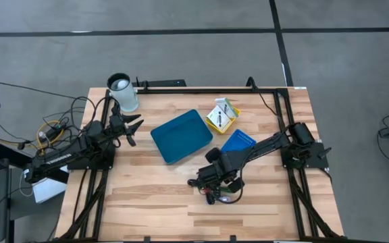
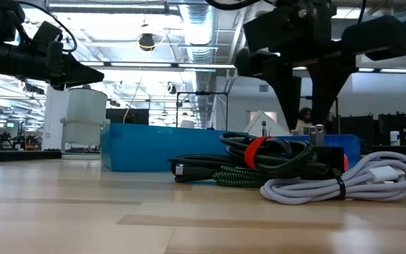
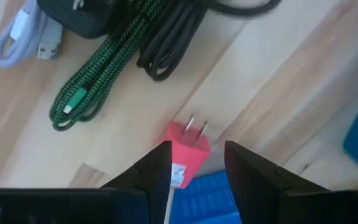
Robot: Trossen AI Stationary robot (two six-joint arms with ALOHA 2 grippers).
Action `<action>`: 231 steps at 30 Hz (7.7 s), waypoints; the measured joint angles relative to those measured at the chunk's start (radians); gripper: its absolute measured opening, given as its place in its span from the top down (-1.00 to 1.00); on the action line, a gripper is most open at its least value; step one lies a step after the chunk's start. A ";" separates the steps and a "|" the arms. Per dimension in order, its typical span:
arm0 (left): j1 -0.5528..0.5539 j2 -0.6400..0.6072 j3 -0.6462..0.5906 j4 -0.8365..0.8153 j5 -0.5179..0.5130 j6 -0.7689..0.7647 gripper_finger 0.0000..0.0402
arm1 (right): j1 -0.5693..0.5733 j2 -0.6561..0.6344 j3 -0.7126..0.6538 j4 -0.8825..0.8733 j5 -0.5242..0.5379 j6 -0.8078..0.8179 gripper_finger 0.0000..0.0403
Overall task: Pick and place items into bin
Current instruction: Put the pink charger adapter into the blue bin, then put the black charger adapter into the blue bin
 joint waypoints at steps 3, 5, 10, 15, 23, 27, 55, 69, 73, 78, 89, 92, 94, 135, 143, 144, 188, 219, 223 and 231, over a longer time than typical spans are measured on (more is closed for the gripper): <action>0.000 0.000 0.000 0.000 0.000 0.000 0.41 | -0.011 0.000 0.000 -0.028 -0.029 0.058 0.31; 0.000 0.000 0.000 0.000 0.000 0.000 0.41 | -0.023 0.000 0.000 -0.034 -0.058 0.098 0.31; 0.000 0.000 0.000 0.000 0.000 0.000 0.41 | -0.045 0.000 0.000 -0.034 -0.099 0.135 0.26; 0.000 0.000 0.000 0.000 0.000 0.000 0.41 | -0.050 0.000 0.000 -0.035 -0.101 0.143 0.17; 0.000 0.000 0.000 0.000 0.000 0.000 0.41 | -0.051 0.000 -0.013 -0.063 -0.101 0.196 0.11; 0.000 0.000 0.000 0.000 0.000 0.000 0.41 | -0.051 0.001 -0.030 -0.060 -0.101 0.206 0.12; 0.000 0.000 0.000 0.000 0.000 0.000 0.41 | -0.049 -0.039 -0.153 0.047 -0.103 0.179 0.17; 0.000 0.000 0.000 0.000 -0.002 0.000 0.41 | -0.059 -0.039 -0.192 0.132 -0.126 0.130 0.17; 0.000 0.000 0.000 0.000 -0.002 0.000 0.41 | -0.065 -0.042 -0.236 0.192 -0.165 0.127 0.17; 0.000 0.000 0.000 0.000 -0.003 0.000 0.41 | -0.072 -0.043 -0.245 0.203 -0.188 0.134 0.17; 0.000 0.000 0.000 0.000 -0.003 0.000 0.41 | -0.077 -0.042 -0.245 0.202 -0.203 0.127 0.28; 0.000 0.000 0.000 0.000 -0.003 0.000 0.41 | -0.077 -0.039 -0.234 0.185 -0.206 0.132 0.29; 0.000 0.000 0.000 0.000 -0.003 0.000 0.41 | -0.076 -0.036 -0.224 0.166 -0.207 0.134 0.27; 0.000 0.000 0.000 0.000 -0.003 0.000 0.41 | -0.332 -0.039 0.069 -0.359 0.042 0.153 0.16; 0.000 0.000 0.000 0.000 -0.003 0.000 0.41 | -0.389 -0.039 0.069 -0.391 0.031 0.153 0.19; 0.000 0.000 0.000 0.000 -0.003 0.000 0.41 | -0.392 -0.039 0.069 -0.393 0.030 0.153 0.19; 0.000 0.000 0.000 0.000 -0.002 0.000 0.41 | -0.048 -0.431 -0.063 0.031 -0.045 0.437 0.40; 0.000 0.000 0.000 0.000 -0.002 0.000 0.41 | 0.222 -0.497 -0.705 0.986 0.298 0.689 0.41; 0.000 0.000 0.000 0.000 -0.002 0.000 0.41 | 0.218 -0.483 -0.705 0.963 0.293 0.715 0.41; 0.000 0.000 0.000 0.000 -0.002 0.000 0.41 | 0.190 -0.517 -0.675 0.882 0.190 0.771 0.41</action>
